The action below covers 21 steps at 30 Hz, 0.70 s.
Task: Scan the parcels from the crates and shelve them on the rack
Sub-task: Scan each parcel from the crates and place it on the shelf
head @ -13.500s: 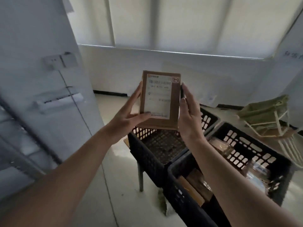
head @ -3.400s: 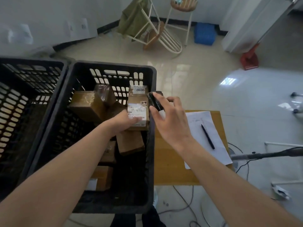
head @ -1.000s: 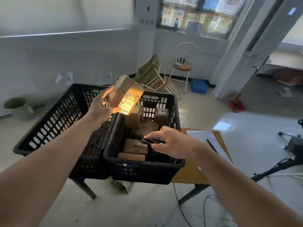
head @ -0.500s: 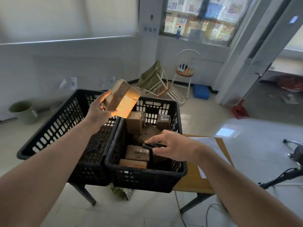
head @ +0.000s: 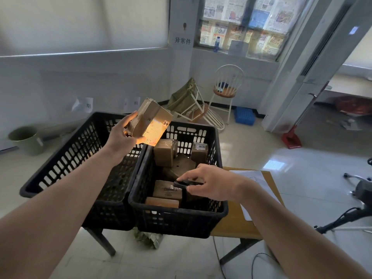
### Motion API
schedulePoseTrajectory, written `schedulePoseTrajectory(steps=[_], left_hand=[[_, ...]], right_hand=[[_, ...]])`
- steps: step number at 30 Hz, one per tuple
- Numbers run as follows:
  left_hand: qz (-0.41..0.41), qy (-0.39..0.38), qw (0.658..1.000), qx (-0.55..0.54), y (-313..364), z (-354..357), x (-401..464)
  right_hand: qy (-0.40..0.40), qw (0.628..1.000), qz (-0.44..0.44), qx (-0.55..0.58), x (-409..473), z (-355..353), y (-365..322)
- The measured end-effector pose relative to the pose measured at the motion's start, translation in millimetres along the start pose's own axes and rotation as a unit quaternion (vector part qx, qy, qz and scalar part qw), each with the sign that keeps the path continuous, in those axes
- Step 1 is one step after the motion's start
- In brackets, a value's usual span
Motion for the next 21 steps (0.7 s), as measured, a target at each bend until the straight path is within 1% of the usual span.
schedulePoseTrajectory(steps=[7,15,21], left_hand=[[-0.005,0.001,1.0,-0.006,0.2,-0.8,-8.6],[-0.014,-0.015,1.0,-0.023,-4.8,0.6,-14.9],[-0.015,-0.01,0.998,-0.066,-10.4,0.9,-19.2]], right_hand=[[0.01,1.0,-0.011,0.011,-3.6,5.1,-4.4],[-0.004,1.0,-0.021,0.014,-9.4,8.3,-13.9],[-0.009,1.0,-0.013,0.014,-8.0,12.6,-12.6]])
Point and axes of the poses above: each hand's wrist, its own x-axis towards the middle knuckle, its own z-axis out of the palm, y = z × x, the point moved 1 cm from there along x, towards the middle knuckle, and after that the axes turned 11 degrees about -y, right-handed, at the moved point
